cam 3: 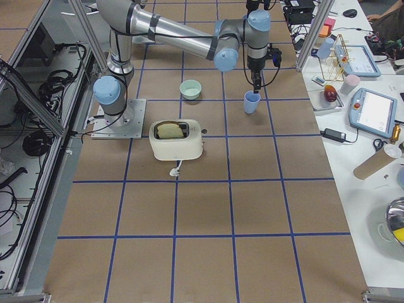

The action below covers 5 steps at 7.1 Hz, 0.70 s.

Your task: Stack blue cups with both arms

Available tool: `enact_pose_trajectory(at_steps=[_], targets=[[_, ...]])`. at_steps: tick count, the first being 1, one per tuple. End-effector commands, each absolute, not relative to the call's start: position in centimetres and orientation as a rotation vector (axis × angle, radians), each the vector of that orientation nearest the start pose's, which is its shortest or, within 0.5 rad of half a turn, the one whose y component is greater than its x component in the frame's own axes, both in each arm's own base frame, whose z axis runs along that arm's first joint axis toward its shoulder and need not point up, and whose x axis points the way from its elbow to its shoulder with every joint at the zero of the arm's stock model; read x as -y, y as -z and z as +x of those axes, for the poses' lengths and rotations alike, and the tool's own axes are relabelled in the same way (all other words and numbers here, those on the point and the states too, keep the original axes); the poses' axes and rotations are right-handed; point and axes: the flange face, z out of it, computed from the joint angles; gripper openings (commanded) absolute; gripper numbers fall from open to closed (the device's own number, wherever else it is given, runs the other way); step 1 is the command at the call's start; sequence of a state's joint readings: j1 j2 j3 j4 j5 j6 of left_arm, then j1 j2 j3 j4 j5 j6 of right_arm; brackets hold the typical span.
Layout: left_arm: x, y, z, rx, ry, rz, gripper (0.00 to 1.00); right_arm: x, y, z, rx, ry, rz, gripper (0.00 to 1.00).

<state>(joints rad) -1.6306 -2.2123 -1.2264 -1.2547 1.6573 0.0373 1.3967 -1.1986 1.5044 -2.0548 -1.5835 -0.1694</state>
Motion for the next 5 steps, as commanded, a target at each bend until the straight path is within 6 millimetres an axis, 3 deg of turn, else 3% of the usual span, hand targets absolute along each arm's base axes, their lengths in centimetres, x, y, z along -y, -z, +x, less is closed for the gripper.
enact_pose_trajectory(at_steps=[1,2,3,4,5], targets=[[69.5,-30.1,-30.0,-3.092,0.092,0.119,0.00,67.6,-31.4,1.3,-3.166,0.258,0.010,1.00],[67.0,-28.4,-36.5,-3.113,0.079,0.054,0.00,67.7,-30.2,1.3,-3.165,0.221,0.008,1.00],[65.4,-26.8,-40.7,-3.121,0.083,0.059,0.00,67.9,-28.5,1.3,-3.162,0.166,0.005,1.00],[64.6,-25.7,-42.5,-3.192,0.033,0.089,0.00,68.0,-27.6,1.2,-3.161,0.144,0.005,1.00],[64.2,-25.4,-42.3,-3.181,0.001,0.103,0.00,68.0,-27.0,1.2,-3.161,0.125,0.005,1.00]])
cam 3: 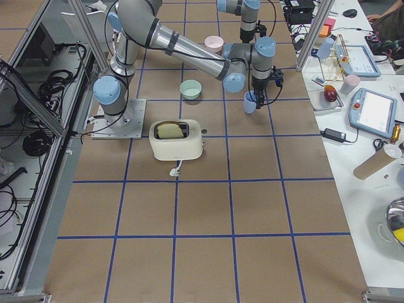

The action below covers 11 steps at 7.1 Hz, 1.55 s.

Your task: Stack blue cups with both arms

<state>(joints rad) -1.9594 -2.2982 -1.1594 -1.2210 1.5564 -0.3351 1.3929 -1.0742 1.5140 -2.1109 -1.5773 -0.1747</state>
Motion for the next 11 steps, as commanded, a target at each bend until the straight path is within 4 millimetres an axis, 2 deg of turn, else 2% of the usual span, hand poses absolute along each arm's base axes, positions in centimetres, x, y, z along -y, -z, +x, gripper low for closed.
enact_pose_trajectory(at_steps=[1,2,3,4,5,6,7,8,9,10,11], targets=[[64.3,-24.4,-41.8,-3.133,0.011,0.151,0.00,68.1,-25.8,1.2,-3.158,0.086,-0.009,1.00],[65.0,-24.7,-41.3,-3.081,0.062,0.183,0.99,68.2,-24.9,1.2,-3.155,0.065,-0.012,1.00],[65.3,-27.0,-40.9,-3.099,0.105,0.171,1.00,68.3,-24.4,1.2,-3.152,0.056,-0.014,0.98],[65.3,-30.0,-39.6,-3.117,0.126,0.139,1.00,68.4,-23.9,1.5,-3.120,0.055,-0.013,0.57],[63.9,-35.0,-38.0,-3.116,0.058,0.119,1.00,68.5,-23.9,1.6,-3.113,0.056,-0.010,0.28],[61.3,-39.8,-35.4,-3.103,-0.075,0.089,1.00,68.4,-24.0,1.5,-3.113,0.049,0.002,0.00],[59.3,-43.7,-33.4,-3.147,-0.128,0.030,1.00,68.4,-24.4,1.6,-3.111,0.035,0.009,0.00],[56.8,-46.7,-29.9,-3.133,-0.181,-0.031,1.00,68.5,-25.6,1.5,-3.111,0.037,0.016,0.00],[53.9,-46.6,-26.5,-3.124,-0.217,-0.086,1.00,68.5,-27.1,1.6,-3.108,0.019,0.014,0.00],[52.5,-45.0,-23.0,-3.132,-0.158,-0.164,1.00,68.8,-29.5,2.9,-3.104,0.047,0.035,0.00],[51.0,-44.6,-21.4,-3.158,0.009,-0.145,1.00,68.5,-32.4,6.4,-3.070,0.048,0.057,0.00]])
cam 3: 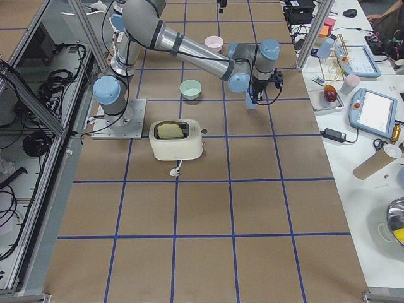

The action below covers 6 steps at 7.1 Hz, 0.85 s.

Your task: Stack blue cups with both arms

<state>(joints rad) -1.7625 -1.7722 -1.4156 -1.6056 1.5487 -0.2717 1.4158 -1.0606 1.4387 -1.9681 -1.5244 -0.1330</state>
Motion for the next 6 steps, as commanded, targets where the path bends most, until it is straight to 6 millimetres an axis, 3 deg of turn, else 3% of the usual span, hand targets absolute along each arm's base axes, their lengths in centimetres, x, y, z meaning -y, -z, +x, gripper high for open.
enact_pose_trajectory(at_steps=[1,2,3,6], targets=[[51.3,-45.8,-18.6,-3.115,0.173,0.000,1.00,67.9,-35.4,10.0,-3.061,0.053,0.145,0.00],[52.0,-47.5,-14.9,-3.106,0.101,-0.035,1.00,67.2,-37.5,14.7,-3.051,0.069,0.233,0.00],[52.8,-48.3,-14.3,-3.107,-0.014,-0.040,1.00,66.6,-38.6,18.8,-3.039,0.091,0.285,0.00],[52.1,-47.7,-14.8,-3.107,-0.043,-0.049,1.00,64.1,-38.5,27.0,-3.015,0.067,0.393,0.00]])
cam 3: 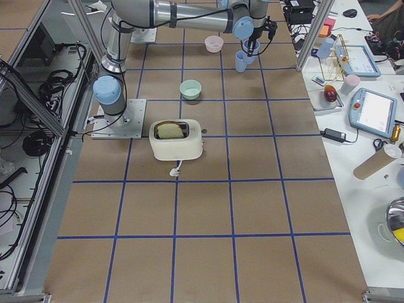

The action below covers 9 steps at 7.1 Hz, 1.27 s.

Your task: Stack blue cups with both arms

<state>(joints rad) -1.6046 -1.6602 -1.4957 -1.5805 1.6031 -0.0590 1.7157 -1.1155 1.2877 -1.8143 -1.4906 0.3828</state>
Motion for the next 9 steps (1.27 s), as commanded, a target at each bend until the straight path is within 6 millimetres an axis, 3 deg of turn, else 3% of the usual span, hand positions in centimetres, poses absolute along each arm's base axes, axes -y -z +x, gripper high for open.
enact_pose_trajectory(at_steps=[1,2,5,9], targets=[[52.1,-47.8,-14.8,-3.107,-0.040,-0.049,1.00,63.8,-38.4,27.7,-3.003,0.057,0.407,0.00],[52.1,-47.8,-14.8,-3.106,-0.043,-0.049,1.00,63.7,-38.5,28.3,-2.968,0.041,0.403,0.00],[52.0,-48.0,-14.7,-3.100,-0.037,-0.049,1.00,64.1,-36.2,29.3,-2.988,0.020,0.396,0.00],[52.0,-47.7,-14.6,-3.095,-0.044,-0.049,1.00,64.3,-34.9,29.6,-2.994,-0.014,0.392,0.00]])
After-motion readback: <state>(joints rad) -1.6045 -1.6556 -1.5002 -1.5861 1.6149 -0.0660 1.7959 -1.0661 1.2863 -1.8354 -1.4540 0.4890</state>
